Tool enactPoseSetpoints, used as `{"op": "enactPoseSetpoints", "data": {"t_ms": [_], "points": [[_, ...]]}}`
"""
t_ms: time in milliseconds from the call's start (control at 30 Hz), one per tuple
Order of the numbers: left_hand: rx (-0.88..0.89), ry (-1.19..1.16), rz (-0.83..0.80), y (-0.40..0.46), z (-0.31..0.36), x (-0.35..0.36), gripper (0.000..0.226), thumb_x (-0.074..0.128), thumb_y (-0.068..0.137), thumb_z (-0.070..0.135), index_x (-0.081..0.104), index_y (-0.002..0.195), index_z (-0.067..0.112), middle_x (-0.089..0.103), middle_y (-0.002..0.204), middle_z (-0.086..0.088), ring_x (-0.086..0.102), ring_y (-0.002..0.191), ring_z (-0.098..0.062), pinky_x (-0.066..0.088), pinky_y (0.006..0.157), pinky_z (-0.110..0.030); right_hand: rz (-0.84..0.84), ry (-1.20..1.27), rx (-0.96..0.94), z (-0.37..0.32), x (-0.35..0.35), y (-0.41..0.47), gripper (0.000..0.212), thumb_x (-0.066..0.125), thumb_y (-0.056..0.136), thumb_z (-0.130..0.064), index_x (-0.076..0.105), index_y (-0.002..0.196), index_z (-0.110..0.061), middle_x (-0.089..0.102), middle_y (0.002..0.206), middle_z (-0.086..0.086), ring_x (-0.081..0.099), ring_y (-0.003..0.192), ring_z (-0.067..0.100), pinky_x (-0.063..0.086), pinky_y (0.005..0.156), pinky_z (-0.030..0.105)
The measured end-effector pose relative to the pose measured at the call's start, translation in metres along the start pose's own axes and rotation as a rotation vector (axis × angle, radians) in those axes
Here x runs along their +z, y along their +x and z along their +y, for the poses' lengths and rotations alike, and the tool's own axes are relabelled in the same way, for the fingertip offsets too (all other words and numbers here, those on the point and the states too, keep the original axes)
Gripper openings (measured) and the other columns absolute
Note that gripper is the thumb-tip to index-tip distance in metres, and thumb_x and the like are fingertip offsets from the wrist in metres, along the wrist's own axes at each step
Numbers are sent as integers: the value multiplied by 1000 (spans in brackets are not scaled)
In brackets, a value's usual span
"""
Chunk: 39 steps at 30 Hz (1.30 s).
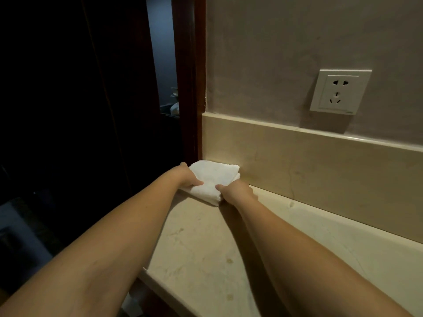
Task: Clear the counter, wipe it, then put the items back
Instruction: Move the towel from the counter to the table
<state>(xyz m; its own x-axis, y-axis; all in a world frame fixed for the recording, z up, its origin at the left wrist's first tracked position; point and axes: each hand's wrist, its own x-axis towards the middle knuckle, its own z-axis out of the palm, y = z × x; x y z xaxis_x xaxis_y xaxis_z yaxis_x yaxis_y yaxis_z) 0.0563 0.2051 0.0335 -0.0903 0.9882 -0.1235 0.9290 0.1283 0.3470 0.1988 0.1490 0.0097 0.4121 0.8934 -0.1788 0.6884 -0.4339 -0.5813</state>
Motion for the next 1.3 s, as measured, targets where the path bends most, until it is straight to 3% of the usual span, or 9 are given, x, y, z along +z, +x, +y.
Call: {"op": "enactPoseSetpoints", "data": {"t_ms": [100, 167, 267, 433, 567, 667, 833, 1100, 1300], "points": [[-4, -48, -50, -3, -1, -5, 65, 73, 84, 42, 50, 135, 11, 54, 115, -7, 54, 104, -23, 46, 99, -35, -94, 3, 17, -8, -8, -1, 47, 56, 83, -52, 55, 113, -15, 56, 96, 4, 55, 100, 24, 42, 93, 34], [-33, -145, -120, -6, -1, -9, 64, 75, 83, 39, 53, 134, 7, 55, 115, -8, 54, 107, -26, 44, 100, -37, -173, 58, 19, -13, -16, -5, 37, 54, 88, -42, 54, 110, -12, 58, 99, 8, 56, 97, 25, 45, 89, 33], [-78, -361, -207, -16, -5, -15, 65, 77, 83, 33, 50, 135, 3, 54, 113, -10, 51, 102, -27, 42, 96, -38, -225, 315, 59, -12, -22, -11, 34, 57, 88, -30, 56, 113, -6, 62, 112, 13, 60, 103, 27, 50, 89, 35], [-158, -764, -288, -43, -23, -16, 51, 78, 79, 24, 58, 123, 8, 65, 107, -13, 60, 99, -31, 51, 95, -43, -295, 720, 150, -2, -37, -37, 20, 56, 86, -23, 55, 96, -5, 61, 94, 11, 58, 83, 25, 48, 75, 34], [-160, -981, -360, -72, -33, -19, 44, 77, 78, 18, 58, 118, 11, 66, 105, -13, 62, 97, -30, 54, 88, -36, -332, 881, 155, 7, -49, -67, 34, 59, 87, -28, 50, 111, -6, 61, 99, 13, 61, 95, 28, 52, 85, 37], [-137, -1086, -432, -102, -37, -24, 46, 76, 79, 16, 57, 120, 11, 65, 110, -15, 62, 100, -34, 56, 86, -42, -327, 971, 138, 16, -57, -91, 38, 64, 87, -36, 50, 111, -10, 64, 102, 11, 63, 101, 27, 52, 94, 39], [-94, -1259, -595, -156, -52, -32, 42, 72, 85, 16, 54, 123, 7, 66, 114, -22, 67, 100, -40, 56, 86, -54, -308, 1083, 74, 33, -71, -143, 46, 67, 83, -34, 52, 118, -8, 70, 106, 14, 69, 94, 28, 57, 82, 37], [-7, -1372, -796, -266, -93, -21, 55, 73, 79, 43, 62, 123, 11, 71, 116, -11, 66, 104, -30, 51, 93, -45, -342, 1246, -27, 78, -78, -279, 34, 60, 88, -23, 53, 118, -8, 71, 101, 14, 70, 87, 29, 57, 71, 36], [28, -1541, -900, -354, -115, -3, 45, 69, 86, 34, 64, 123, 9, 71, 113, -14, 72, 94, -33, 59, 78, -47, -339, 1352, -1, 125, -68, -377, 30, 54, 90, -23, 59, 114, -6, 73, 97, 13, 71, 83, 27, 54, 75, 36]]}}
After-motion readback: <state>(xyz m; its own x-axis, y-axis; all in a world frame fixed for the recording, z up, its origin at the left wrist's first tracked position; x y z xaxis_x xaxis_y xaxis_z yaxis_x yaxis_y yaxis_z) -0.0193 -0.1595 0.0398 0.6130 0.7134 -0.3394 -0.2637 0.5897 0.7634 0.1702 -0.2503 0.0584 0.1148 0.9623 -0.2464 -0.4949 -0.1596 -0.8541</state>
